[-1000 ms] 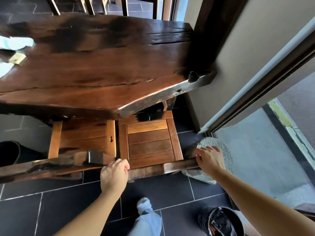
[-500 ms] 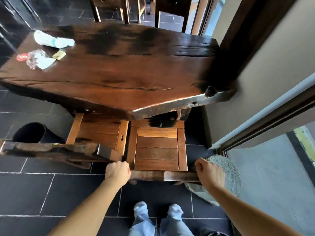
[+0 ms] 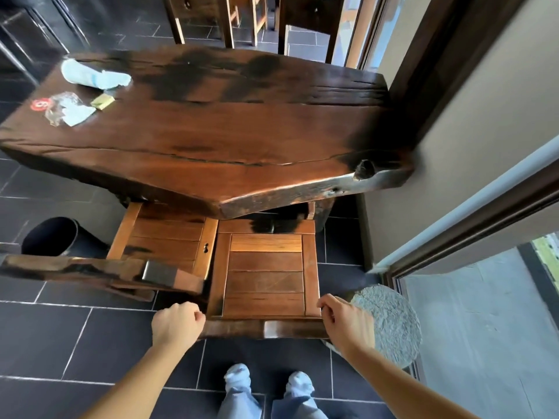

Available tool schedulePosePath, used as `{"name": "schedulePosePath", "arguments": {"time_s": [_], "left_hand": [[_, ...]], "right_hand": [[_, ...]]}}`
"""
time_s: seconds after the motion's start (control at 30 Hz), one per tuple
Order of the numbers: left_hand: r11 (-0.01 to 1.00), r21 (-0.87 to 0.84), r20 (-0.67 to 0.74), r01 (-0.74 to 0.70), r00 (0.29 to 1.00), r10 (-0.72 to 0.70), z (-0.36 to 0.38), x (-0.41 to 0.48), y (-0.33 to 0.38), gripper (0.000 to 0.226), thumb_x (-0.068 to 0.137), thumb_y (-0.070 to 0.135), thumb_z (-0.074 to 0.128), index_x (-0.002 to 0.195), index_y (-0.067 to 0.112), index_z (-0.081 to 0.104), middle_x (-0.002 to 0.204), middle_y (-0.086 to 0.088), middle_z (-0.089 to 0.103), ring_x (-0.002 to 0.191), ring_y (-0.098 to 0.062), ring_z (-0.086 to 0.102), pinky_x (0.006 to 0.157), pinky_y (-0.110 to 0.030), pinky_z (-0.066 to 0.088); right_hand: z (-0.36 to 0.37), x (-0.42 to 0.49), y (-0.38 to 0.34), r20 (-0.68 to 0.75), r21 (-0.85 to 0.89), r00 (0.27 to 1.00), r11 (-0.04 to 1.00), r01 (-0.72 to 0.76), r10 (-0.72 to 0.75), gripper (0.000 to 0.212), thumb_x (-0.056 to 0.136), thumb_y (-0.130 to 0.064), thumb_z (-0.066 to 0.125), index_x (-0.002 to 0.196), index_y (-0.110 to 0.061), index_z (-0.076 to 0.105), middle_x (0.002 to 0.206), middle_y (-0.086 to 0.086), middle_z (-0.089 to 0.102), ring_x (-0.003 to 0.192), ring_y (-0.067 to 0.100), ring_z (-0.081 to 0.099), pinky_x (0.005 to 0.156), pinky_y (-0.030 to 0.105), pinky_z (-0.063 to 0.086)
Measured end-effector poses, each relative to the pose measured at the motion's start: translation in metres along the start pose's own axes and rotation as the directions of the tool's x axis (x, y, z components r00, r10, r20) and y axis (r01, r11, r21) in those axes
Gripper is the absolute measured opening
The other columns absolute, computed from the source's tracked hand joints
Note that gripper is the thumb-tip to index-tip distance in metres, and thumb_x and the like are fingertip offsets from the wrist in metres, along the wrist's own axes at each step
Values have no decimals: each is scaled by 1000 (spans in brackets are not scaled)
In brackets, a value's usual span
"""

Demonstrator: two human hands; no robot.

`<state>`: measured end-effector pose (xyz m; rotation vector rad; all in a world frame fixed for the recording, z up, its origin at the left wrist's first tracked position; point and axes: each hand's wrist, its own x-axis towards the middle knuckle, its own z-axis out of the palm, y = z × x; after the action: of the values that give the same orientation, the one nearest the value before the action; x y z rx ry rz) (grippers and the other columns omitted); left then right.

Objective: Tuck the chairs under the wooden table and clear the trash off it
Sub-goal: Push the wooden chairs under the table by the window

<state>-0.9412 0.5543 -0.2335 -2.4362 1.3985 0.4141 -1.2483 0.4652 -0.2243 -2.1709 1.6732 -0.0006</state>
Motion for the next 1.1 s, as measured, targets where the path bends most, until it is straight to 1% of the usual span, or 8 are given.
{"name": "schedulePosePath", "arguments": {"time_s": [0.13,0.3,0.53,0.63,0.77,0.87,0.97,1.1], "left_hand": [[990,-57,-20,127,992,-128,-1,7,3,23,91,29,47,90,37,68,81,9,70,69,-16,61,55,-22,37],[977,-202,-149,71,984,-102,-1,10,5,16,93,33,49,91,37,65,76,3,70,68,-22,64,52,-24,36],[971,-237,-220,20,973,-73,-10,49,4,14,94,33,50,92,36,64,76,1,71,63,-22,61,54,-25,43],[972,-234,-228,14,971,-69,-9,61,-1,14,94,32,50,91,35,63,74,2,70,58,-19,54,51,-24,39],[968,-249,-226,-14,973,-44,-9,60,1,14,92,33,52,90,31,65,70,3,69,60,-21,63,51,-25,45],[964,-265,-214,-6,975,-53,-13,57,2,13,90,31,53,86,28,66,71,-1,70,65,-25,66,52,-26,36],[964,-265,-194,-23,980,-30,-17,55,0,15,90,32,53,86,27,66,70,0,69,64,-22,66,52,-25,33],[961,-268,-141,-69,989,31,-18,55,-1,17,88,33,50,85,28,67,70,1,70,65,-19,65,54,-24,34]], "right_hand": [[4,4,2,27,-12,1000,1000,10,-10,16,95,-30,42,96,-31,58,91,-13,70,64,15,61,47,26,29],[1,9,1,47,-13,998,999,-36,37,18,96,-30,40,99,-33,57,96,-14,69,70,17,63,58,31,42],[-6,41,-12,10,-32,997,997,-74,74,18,92,-28,40,96,-32,57,92,-11,70,75,20,64,58,32,40],[-3,44,-16,6,-43,995,994,-99,100,17,93,-27,42,95,-32,58,89,-11,69,73,18,63,57,30,39],[-1,43,-15,-5,-70,992,989,-127,126,16,93,-29,44,94,-36,59,86,-13,70,73,17,64,61,30,47],[0,45,-17,4,-94,987,983,-157,158,17,91,-28,45,91,-38,59,89,-10,71,77,21,64,58,30,41],[1,46,-22,22,-130,977,970,-205,210,18,92,-28,44,92,-38,59,92,-9,70,79,22,63,57,29,35],[-2,54,-38,96,-215,960,947,-238,263,20,90,-28,46,95,-36,63,100,-3,70,89,25,63,64,29,38]]}}
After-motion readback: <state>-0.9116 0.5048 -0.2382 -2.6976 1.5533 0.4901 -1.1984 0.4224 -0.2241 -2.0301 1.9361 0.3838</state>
